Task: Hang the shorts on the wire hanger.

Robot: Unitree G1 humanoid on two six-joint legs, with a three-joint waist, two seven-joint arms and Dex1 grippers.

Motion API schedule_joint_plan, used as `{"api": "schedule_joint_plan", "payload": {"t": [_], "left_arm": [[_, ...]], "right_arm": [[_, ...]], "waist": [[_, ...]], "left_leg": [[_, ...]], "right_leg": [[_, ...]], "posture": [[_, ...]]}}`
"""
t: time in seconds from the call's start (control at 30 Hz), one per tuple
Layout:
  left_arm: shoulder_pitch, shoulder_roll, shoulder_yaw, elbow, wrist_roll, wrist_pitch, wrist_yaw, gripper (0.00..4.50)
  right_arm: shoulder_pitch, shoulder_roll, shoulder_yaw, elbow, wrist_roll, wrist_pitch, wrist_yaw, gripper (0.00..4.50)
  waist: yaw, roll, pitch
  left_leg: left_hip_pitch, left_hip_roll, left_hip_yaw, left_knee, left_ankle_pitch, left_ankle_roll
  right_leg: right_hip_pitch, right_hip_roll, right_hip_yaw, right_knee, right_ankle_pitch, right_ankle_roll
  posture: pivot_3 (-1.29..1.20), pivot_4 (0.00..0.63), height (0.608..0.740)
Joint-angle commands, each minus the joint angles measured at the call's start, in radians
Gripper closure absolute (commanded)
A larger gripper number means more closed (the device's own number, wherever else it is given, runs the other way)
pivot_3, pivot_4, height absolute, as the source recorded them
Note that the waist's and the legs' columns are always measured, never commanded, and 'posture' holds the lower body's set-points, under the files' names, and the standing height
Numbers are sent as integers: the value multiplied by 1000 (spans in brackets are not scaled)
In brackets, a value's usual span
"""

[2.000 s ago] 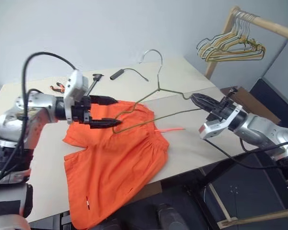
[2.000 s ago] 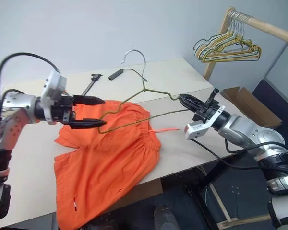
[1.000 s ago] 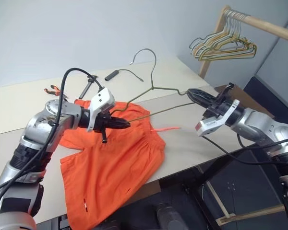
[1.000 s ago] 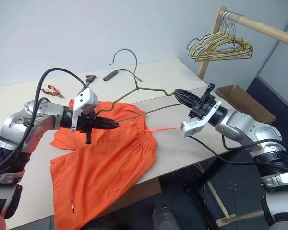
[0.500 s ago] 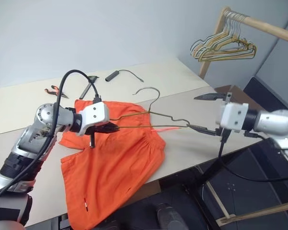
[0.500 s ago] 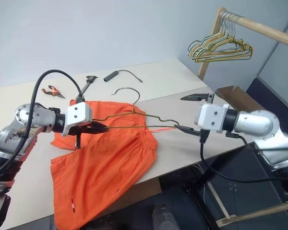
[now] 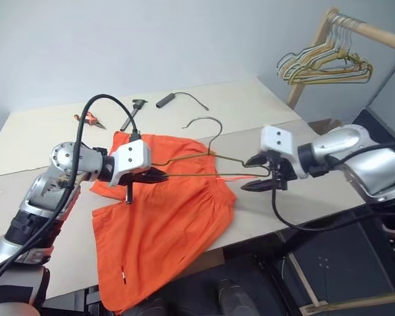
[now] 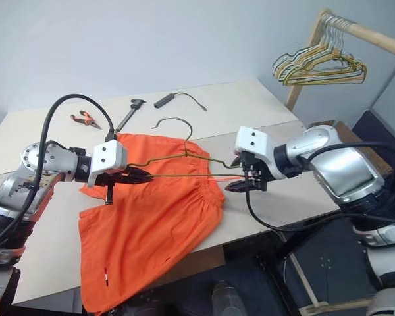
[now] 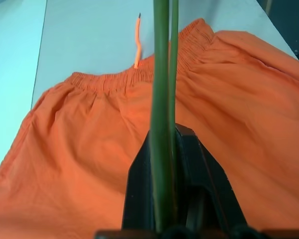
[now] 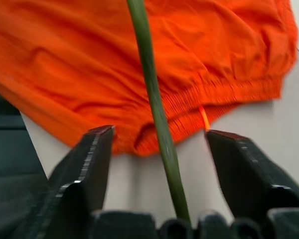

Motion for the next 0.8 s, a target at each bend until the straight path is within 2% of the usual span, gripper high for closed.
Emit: {"api": "schedule_joint_plan", "payload": {"t": [0.03,0.23,0.37,0.5,0.8], "left_arm": [[1,12,42,-25,-12,-16,-3,4500],[17,10,41,-41,-10,-27,-6,4500],[21,3,49,-40,-12,-34,-7,4500],[37,9,95,-24,-68,-8,-26,3459],[69,56,228,145,-99,-2,-2,571]], "right_arm": [[-20,5,-50,-30,-22,20,8,2365],[-7,28,-85,-73,-9,50,14,4419],[35,21,-104,-96,-13,45,22,4467],[122,-13,-157,-126,1,43,30,4500],[409,-107,-345,-136,59,122,-8,4500]], "waist": [[7,0,0],[12,0,0],[12,0,0],[13,0,-1],[16,-1,-1]], "left_leg": [[0,0,0,0,0,0],[1,0,0,1,0,0],[1,0,0,1,0,0],[1,0,0,1,0,0],[3,0,1,2,0,0]], "right_leg": [[0,0,0,0,0,0],[0,0,0,1,0,0],[0,0,0,1,0,0],[1,1,0,1,0,0],[3,1,0,1,0,0]], "posture": [[-180,4,740],[-180,0,740],[-176,0,740],[-171,0,740],[-155,0,740]]}}
